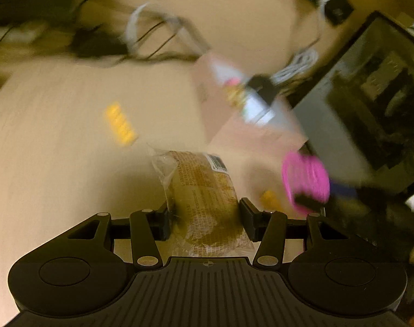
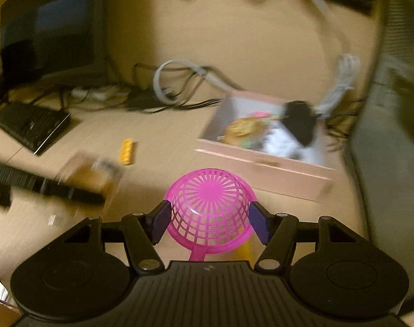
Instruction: Organize objects
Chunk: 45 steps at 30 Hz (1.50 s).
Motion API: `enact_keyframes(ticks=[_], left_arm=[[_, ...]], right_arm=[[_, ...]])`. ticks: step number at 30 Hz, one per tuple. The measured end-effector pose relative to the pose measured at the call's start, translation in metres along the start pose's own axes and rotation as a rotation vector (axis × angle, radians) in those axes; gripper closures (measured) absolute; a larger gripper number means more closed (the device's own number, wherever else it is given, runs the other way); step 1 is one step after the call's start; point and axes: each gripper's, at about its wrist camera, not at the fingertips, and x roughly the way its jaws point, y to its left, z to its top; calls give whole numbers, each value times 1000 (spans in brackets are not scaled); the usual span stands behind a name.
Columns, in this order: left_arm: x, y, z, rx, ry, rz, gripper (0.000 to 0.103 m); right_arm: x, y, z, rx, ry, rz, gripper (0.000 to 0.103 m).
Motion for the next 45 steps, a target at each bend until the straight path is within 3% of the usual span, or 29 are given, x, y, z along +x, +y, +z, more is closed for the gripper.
enact_keyframes(ticks=[6,11,14,17,22,26,32,37,38,39,40,45], left_arm=[[26,-65,83,139,-120,-68,49],[79,-109,121,207,-182,-110,47],[133,-123,119,338,-96,27,50],[158,-113,111,332,-61,57,49],[127,-87,105,182,-169,24,49],[87,-60,79,168,-177,56,49],[39,-13,22,58,-120,163,49],[11,15,-19,-40,-82,205,49],[6,19,-24,-44,-73,211,49],[2,24,-28,-44,-62,217,49],[-2,28,-30,-43,-52,225,49],[-20,50,-33,-79,-62,256,49]], right_arm=[[-37,-25,-22,52,-52,-52,40],[-42,-33,-39,87,-63,-97,40],[-44,-37,-46,102,-70,-105,40],[-45,-44,-51,107,-68,-119,40],[-39,-58,-52,120,-46,-117,40],[-27,-67,-32,127,-64,-81,40],[13,-82,48,160,-164,-37,40],[74,-85,123,203,-183,-21,39],[88,-84,134,209,-172,-4,33],[102,-83,142,216,-152,6,19],[112,-82,145,225,-135,-4,16],[131,-84,129,263,-72,-34,16]])
